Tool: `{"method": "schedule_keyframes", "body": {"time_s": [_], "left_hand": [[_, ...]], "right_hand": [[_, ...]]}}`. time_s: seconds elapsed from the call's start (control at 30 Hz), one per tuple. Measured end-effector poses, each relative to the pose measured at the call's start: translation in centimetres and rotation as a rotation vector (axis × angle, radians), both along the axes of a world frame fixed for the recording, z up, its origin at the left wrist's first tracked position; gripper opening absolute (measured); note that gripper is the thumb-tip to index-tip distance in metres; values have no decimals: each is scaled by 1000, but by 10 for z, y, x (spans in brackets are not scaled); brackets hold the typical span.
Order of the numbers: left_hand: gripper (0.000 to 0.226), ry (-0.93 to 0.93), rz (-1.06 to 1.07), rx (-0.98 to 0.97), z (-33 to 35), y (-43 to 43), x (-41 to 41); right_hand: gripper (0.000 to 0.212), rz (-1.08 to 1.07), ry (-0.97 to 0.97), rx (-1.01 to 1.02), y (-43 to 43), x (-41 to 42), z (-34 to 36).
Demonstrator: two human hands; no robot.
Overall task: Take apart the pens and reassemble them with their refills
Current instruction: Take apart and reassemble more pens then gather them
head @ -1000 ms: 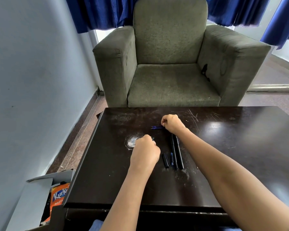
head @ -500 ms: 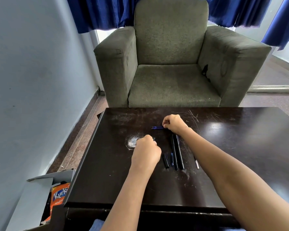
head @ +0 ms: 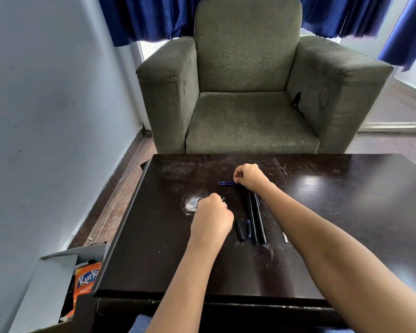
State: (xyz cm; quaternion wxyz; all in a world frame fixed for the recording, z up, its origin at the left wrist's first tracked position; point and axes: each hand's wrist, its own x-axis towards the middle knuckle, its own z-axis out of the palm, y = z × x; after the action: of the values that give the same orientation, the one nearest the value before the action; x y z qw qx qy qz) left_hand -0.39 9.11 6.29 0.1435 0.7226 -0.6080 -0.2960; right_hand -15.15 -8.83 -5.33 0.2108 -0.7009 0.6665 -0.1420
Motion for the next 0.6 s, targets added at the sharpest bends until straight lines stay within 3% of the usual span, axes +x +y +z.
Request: {"method": "schedule_keyframes", "body": {"time_s": [0.6], "left_hand": [[32,-11,0,6,-1,-2,1]], "right_hand": [[10,-10,-23,23,4,1,6]]}}
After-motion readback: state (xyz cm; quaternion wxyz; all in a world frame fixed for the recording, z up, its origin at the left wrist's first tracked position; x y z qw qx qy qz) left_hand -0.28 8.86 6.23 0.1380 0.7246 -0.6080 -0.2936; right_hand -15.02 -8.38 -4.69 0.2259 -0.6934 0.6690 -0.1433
